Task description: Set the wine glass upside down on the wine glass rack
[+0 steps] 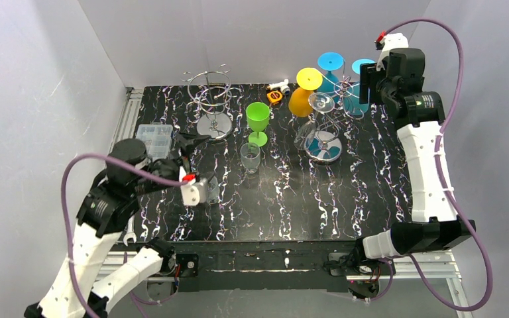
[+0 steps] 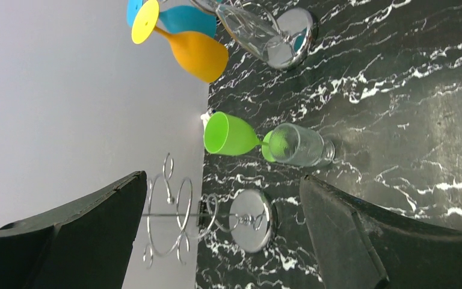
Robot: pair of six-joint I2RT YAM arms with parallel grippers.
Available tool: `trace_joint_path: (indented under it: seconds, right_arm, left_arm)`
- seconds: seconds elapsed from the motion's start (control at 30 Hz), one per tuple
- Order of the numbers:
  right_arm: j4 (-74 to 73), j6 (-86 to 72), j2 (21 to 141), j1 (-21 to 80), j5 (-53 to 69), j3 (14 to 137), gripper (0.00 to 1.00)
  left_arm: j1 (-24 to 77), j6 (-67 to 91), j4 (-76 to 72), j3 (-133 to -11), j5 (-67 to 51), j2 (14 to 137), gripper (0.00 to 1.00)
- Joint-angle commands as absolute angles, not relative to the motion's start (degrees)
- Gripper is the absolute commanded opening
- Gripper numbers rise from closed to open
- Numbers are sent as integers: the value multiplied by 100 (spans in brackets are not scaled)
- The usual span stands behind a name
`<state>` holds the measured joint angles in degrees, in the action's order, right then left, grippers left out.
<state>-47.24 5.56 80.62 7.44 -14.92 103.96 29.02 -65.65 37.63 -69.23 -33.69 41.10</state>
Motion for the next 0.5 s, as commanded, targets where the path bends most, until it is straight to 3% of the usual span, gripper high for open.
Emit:
trace_joint_path:
  seconds: [0.0, 0.23, 0.33, 0.47]
  right_arm:
    - [-4075, 531, 8174, 622, -1771, 10112, 77]
    - [-3771, 268, 8097, 176, -671, 9615, 84]
    - [-3833, 140, 8060, 149, -545, 9545, 78]
    - [-3869, -212, 7786, 149, -339, 9327, 64]
  left_arm:
    - [2943, -6333, 3339, -7326, -3934, 4646, 98]
    - [3023, -6460, 3212, -7199, -3894, 4622, 98]
    - [3032, -6584, 3217, -7030, -3853, 4421, 98]
    - [3032, -6620, 3226, -6967, -3785, 4278, 98]
